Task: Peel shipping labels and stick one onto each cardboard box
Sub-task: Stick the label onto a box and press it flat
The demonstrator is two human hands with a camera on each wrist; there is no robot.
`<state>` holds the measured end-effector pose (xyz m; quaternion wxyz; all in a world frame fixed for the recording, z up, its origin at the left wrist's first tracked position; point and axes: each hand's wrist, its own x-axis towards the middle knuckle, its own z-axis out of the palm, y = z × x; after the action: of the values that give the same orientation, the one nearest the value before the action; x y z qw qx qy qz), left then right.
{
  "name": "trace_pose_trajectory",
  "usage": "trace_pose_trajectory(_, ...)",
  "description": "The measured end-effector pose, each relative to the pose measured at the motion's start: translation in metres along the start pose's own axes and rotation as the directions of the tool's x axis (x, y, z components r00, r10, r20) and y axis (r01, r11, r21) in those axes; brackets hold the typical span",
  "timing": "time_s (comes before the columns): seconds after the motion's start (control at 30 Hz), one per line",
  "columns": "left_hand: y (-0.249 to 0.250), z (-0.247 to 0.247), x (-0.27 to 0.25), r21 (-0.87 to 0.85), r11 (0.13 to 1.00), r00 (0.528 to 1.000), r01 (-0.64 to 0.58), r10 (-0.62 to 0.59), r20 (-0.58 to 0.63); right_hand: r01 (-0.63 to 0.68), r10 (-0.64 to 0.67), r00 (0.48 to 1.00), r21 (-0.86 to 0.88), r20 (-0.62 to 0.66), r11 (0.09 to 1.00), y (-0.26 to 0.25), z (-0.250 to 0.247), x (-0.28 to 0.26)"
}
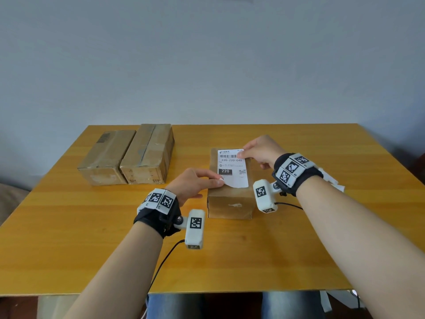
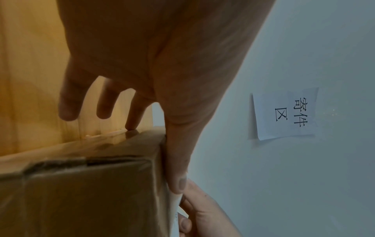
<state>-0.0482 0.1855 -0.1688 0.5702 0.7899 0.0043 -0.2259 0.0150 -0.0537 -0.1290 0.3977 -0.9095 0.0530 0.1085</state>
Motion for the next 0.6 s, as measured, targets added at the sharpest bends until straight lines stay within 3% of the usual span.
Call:
trace_pose_trajectory(0.23,0.010,-0.001,-0.007,0.098,0.995,0.999,0.024,-0.028,0.035,-0.010,0.010,0.999,-0.004,0.043,1.000,0.001,0.001,0.002)
trace_pose_trajectory(0.6,0.012,0.013,0.004,0.072,0.996,0.987,0.058,-0.046,-0.152,-0.076,0.076,0.988,-0.006,0.135,0.997,-0.006,-0.003,-0.010)
